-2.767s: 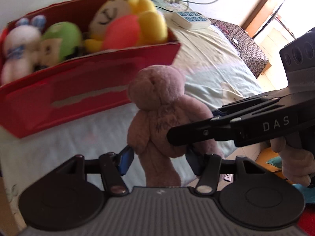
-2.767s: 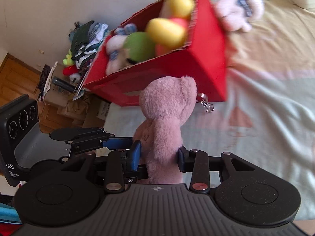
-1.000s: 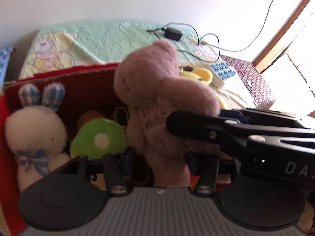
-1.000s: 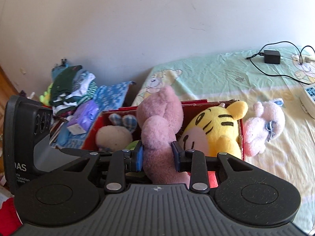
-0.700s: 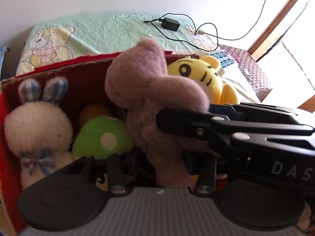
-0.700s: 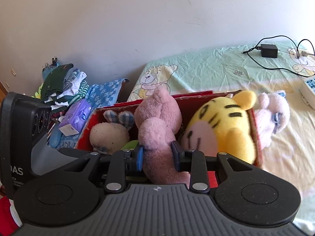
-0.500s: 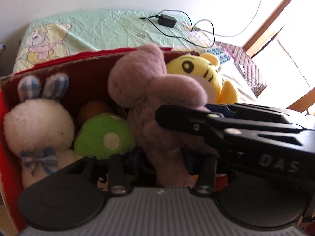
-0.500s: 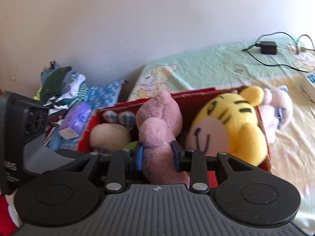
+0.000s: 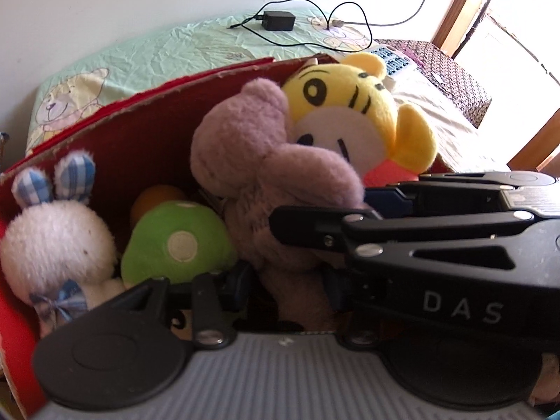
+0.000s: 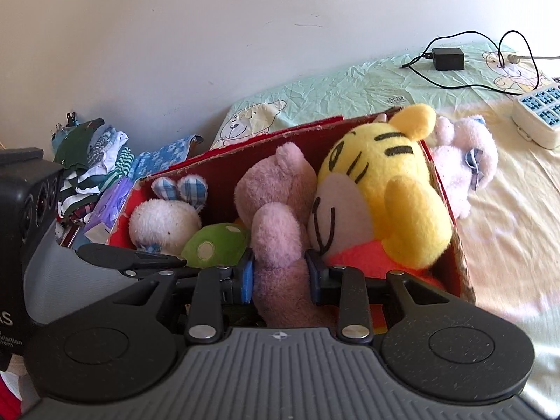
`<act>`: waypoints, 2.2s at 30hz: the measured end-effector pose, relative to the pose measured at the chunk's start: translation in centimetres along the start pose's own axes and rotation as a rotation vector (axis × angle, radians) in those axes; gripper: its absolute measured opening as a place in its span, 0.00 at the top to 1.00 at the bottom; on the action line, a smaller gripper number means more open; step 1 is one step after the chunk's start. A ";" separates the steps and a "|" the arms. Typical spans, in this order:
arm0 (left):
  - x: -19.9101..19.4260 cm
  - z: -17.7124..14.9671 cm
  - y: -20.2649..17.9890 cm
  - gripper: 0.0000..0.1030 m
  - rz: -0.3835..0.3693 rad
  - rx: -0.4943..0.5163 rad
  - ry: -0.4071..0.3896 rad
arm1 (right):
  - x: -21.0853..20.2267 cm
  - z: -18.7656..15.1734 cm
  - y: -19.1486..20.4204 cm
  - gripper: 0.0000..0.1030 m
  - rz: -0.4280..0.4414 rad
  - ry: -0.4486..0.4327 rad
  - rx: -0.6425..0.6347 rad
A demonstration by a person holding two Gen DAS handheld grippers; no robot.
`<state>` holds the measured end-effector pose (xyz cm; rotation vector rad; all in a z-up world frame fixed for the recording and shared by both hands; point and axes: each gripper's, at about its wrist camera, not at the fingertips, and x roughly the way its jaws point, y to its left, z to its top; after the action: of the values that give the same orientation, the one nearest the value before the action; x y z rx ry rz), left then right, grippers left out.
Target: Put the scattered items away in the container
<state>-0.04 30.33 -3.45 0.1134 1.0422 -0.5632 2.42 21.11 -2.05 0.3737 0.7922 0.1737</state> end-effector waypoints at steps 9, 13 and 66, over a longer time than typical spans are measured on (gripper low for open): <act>-0.2 -0.2 0.2 0.50 -0.026 -0.028 -0.022 | -1.7 1.3 -0.8 0.63 0.031 -0.015 0.084; -0.3 -0.3 0.0 0.50 -0.025 -0.031 -0.029 | -3.2 1.6 -1.0 0.72 0.039 -0.022 0.099; -2.2 1.0 -0.5 0.48 0.039 -0.157 0.056 | -2.9 0.8 -2.3 0.78 0.026 0.051 0.092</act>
<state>-0.32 30.39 -0.93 0.0116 1.1329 -0.4430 0.99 17.94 -0.47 0.4682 0.8482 0.1716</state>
